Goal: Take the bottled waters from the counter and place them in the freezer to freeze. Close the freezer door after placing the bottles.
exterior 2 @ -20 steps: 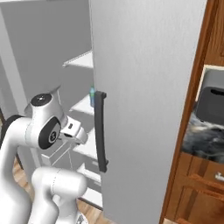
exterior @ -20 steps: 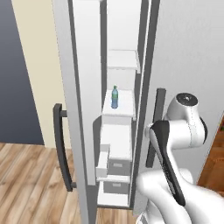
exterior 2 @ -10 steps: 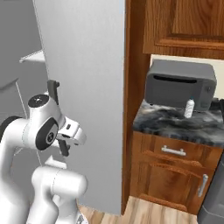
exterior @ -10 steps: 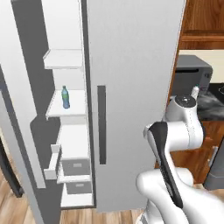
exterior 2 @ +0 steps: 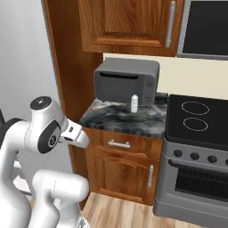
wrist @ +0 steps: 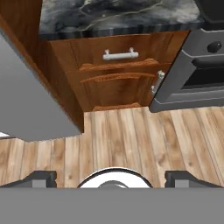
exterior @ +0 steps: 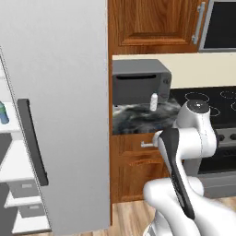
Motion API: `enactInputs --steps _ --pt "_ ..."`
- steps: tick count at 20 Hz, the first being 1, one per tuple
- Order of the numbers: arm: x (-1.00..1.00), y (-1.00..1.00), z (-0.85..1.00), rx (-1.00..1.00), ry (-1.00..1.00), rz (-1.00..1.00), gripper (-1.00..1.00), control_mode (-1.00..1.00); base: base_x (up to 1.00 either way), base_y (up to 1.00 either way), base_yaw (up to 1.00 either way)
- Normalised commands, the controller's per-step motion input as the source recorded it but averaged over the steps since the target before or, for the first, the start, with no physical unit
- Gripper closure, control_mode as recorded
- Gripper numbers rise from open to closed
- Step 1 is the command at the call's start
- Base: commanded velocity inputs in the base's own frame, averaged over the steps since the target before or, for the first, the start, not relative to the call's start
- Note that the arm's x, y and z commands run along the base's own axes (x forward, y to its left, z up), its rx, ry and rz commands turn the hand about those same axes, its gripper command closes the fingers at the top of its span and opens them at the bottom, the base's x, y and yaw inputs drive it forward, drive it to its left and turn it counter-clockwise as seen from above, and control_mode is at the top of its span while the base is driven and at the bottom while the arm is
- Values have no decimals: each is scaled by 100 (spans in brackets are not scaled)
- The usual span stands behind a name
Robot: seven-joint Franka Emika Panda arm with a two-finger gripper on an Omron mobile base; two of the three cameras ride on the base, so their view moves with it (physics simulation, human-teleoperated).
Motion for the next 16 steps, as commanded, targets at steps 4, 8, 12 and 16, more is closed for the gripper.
enactInputs --steps 4,8,12,16 --pt "0 0 0 0 0 0 -100 100 79 -73 -5" --pt "0 0 0 0 0 0 -100 100 81 -63 -1" --pt "0 0 0 0 0 0 -100 100 53 -8 -5" --pt "0 0 0 0 0 0 -100 100 32 5 -9"
